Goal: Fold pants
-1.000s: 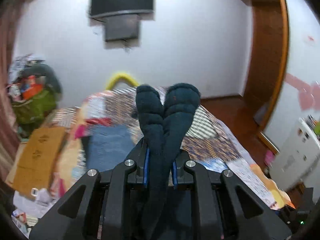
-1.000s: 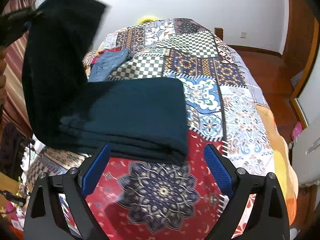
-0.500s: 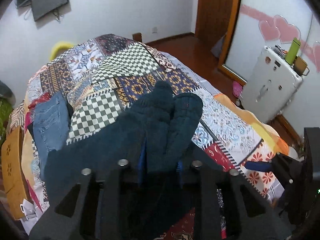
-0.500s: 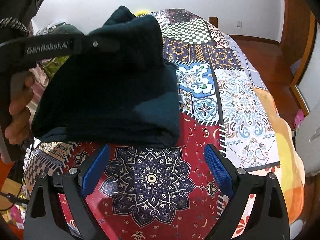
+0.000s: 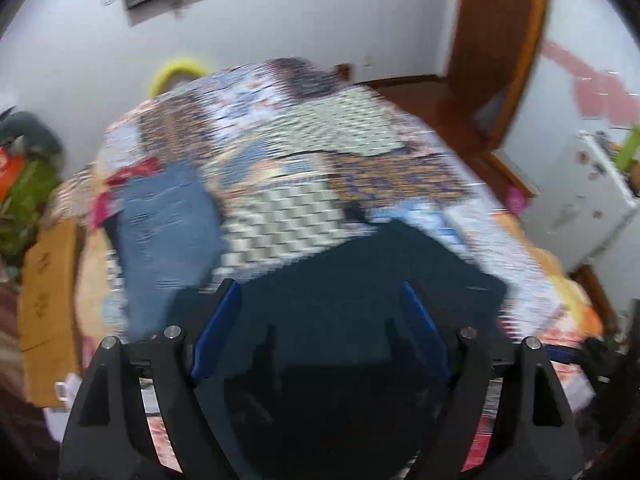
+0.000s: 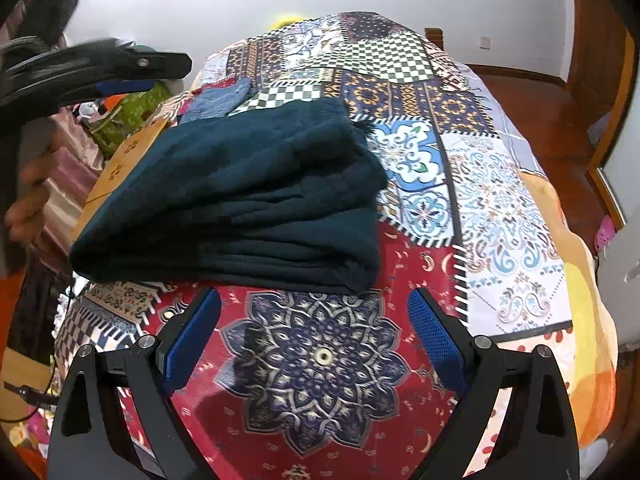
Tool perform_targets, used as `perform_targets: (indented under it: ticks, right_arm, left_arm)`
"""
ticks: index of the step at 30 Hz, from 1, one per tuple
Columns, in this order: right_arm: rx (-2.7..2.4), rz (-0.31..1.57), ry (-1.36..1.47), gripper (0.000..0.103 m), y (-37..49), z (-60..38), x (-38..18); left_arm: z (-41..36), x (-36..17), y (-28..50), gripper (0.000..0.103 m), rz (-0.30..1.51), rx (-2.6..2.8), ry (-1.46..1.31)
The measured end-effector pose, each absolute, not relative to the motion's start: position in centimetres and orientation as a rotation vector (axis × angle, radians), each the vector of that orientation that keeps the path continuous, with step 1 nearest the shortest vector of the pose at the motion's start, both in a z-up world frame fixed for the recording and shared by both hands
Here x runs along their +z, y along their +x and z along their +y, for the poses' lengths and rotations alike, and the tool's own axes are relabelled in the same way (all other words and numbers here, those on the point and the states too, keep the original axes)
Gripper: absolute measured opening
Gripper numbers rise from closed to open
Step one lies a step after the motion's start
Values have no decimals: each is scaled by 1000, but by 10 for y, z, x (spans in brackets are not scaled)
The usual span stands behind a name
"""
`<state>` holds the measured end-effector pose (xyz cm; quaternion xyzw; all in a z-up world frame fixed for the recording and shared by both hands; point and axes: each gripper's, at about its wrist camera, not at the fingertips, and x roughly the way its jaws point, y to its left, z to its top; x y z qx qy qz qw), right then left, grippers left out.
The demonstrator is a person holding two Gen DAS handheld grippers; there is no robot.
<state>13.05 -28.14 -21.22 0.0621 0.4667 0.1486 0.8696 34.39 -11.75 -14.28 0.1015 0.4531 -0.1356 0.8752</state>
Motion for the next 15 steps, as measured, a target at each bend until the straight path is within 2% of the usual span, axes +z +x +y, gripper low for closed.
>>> perform_targets:
  ticks: [5,10,13,15]
  right_arm:
    - [346,1005,104,93,145,-264,-218]
    - [344,1041,92,95,167,-252,-228]
    - [318,1048,78,95,181,-251,-231]
    - [310,1049,85,95,192,-252,-231]
  left_arm:
    - [-67,-179,399,82,1033,-149,234]
    - [-32,-241,443,82,1150,-49,322]
    - [-12,-274,450,84,1186,-13,397]
    - [3,-281,444,86,1192,-44,352]
